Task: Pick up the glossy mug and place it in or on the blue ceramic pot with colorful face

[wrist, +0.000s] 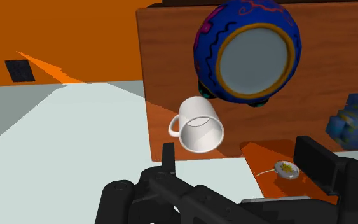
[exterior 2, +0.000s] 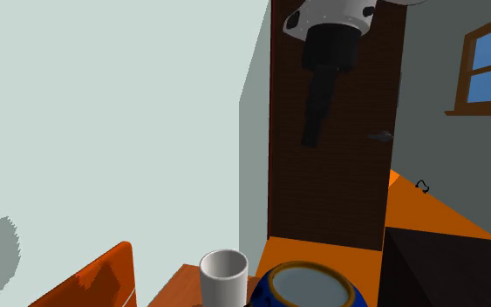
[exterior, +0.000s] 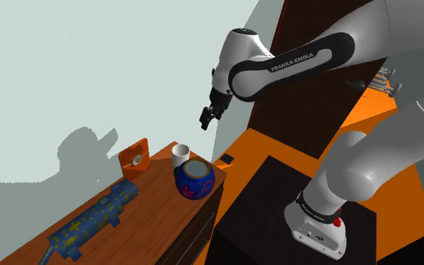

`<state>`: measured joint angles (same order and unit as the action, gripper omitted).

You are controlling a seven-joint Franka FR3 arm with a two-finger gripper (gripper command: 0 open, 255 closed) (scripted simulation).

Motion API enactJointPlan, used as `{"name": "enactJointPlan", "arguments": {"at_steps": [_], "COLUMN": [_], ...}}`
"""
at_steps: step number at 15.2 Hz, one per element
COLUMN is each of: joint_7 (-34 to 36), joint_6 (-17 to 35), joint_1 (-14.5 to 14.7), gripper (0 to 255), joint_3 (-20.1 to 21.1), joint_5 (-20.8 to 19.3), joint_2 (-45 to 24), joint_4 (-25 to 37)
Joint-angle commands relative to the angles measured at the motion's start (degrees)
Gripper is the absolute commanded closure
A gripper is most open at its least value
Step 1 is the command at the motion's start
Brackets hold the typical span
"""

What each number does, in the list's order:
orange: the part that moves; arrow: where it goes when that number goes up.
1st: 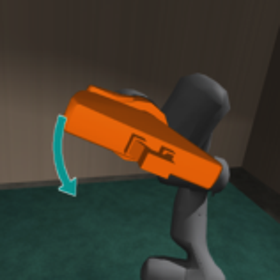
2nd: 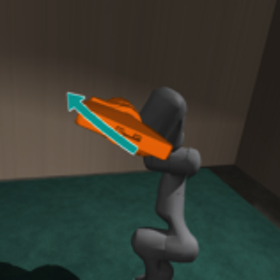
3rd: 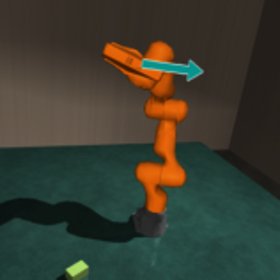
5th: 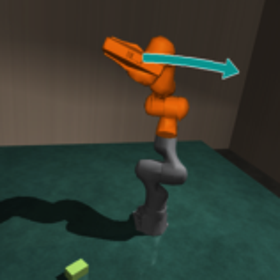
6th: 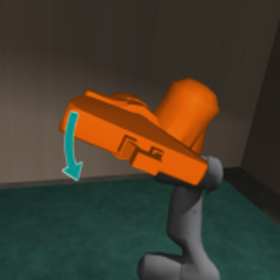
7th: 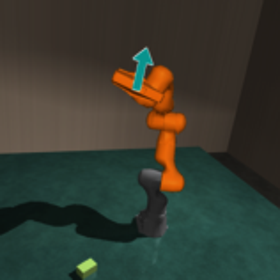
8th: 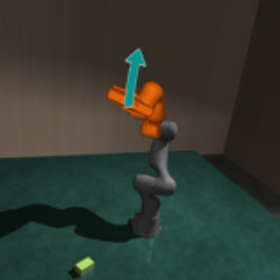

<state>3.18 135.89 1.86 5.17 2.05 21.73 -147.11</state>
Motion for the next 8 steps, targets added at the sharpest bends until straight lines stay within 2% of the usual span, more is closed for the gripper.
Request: {"name": "enactJointPlan", "arguments": {"at_steps": [1, 5, 8], "joint_7": [1.23, 4.89, 8.82], "joint_6": [4.2, 11.56, 16.25], "joint_1": [-0.19, -0.81, -1.17], "gripper": [0, 0, 0], "joint_3": [0.97, 2.95, 3.91], "joint_5": [-0.87, -4.11, -8.24], "joint_2": [-4.62, -13.85, -21.07], "joint_4": [0.74, 2.75, 5.22]}}
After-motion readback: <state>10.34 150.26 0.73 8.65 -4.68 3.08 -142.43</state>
